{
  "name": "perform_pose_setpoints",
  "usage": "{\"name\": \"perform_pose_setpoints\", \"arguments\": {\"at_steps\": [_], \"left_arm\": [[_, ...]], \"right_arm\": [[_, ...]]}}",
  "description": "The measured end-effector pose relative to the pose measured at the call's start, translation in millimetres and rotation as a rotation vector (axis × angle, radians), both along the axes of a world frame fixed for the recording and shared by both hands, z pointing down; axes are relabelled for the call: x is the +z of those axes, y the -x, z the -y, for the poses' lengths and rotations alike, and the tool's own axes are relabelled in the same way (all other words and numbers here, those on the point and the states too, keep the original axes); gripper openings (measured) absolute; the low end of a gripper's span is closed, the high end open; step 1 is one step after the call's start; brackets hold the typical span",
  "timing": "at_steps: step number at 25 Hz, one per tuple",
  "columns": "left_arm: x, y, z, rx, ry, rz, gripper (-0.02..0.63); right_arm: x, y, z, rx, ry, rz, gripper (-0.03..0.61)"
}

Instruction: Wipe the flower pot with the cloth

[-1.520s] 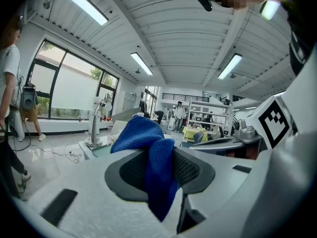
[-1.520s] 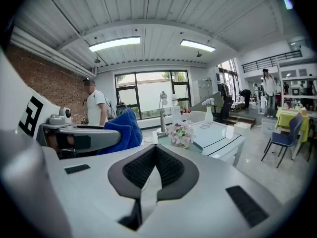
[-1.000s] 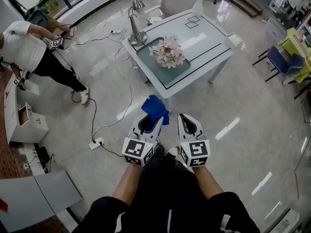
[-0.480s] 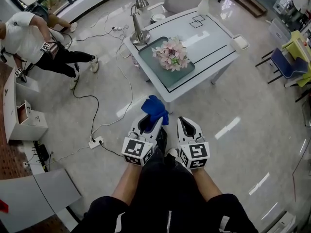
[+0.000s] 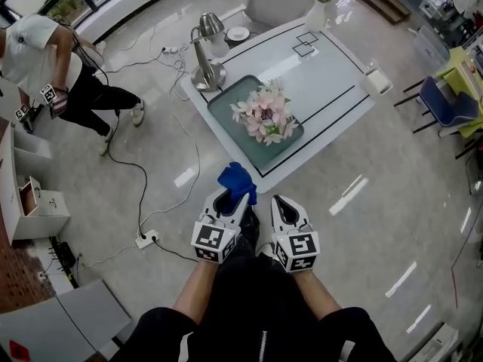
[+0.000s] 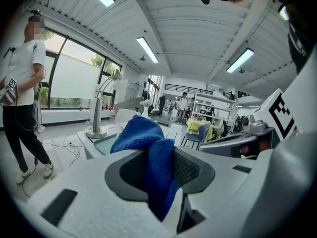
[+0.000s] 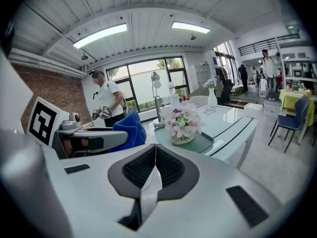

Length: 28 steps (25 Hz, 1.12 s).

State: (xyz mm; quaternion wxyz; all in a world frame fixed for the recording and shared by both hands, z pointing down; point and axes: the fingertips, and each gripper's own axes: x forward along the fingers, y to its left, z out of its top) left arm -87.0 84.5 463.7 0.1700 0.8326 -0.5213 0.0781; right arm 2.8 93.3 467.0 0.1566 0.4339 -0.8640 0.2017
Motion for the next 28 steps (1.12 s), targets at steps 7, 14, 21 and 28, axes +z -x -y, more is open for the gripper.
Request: {"name": "perform_pose_setpoints", "arguments": {"at_steps": [7, 14, 21, 28], "left_arm": [[41.3, 35.3, 70.3, 0.039, 0.057, 0.027, 0.138], [75.5, 66.0, 131.5, 0.020, 0.087, 0.033, 0.138], [102.0, 77.9, 187.4, -0.046, 0.112, 0.033, 0.138], [126.4, 65.8, 217.6, -0.075, 0.148, 0.011, 0.138]], "right_arm": [[26.1, 30.4, 63.0, 0.021, 0.062, -0.017, 0.009], [38.4, 45.9, 98.2, 0.042, 0.087, -0.023, 0.009], [50.2, 32.8, 119.1, 0.019, 0.103, -0.034, 0.009], [71.6, 8.6, 118.8, -0.010, 0.147, -0.047, 0.009]]}}
